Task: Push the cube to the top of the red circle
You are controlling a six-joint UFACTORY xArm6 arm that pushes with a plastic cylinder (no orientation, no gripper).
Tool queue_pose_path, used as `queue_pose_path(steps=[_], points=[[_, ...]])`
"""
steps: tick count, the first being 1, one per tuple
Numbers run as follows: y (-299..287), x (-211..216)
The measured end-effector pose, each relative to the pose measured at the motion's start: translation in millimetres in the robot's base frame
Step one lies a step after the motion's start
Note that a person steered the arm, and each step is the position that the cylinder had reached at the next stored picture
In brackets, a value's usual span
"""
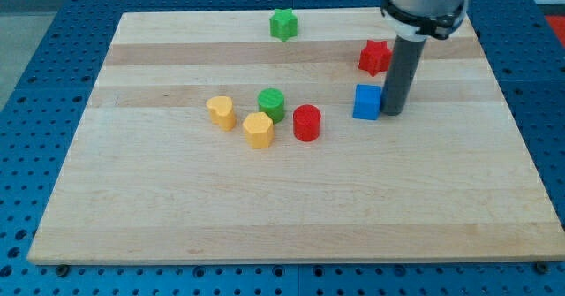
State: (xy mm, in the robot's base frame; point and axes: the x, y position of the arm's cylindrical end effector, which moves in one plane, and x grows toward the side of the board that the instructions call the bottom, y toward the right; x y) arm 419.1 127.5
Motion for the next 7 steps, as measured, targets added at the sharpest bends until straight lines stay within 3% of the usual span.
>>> queue_pose_path(steps=[7], points=[[-38.7, -24.5]])
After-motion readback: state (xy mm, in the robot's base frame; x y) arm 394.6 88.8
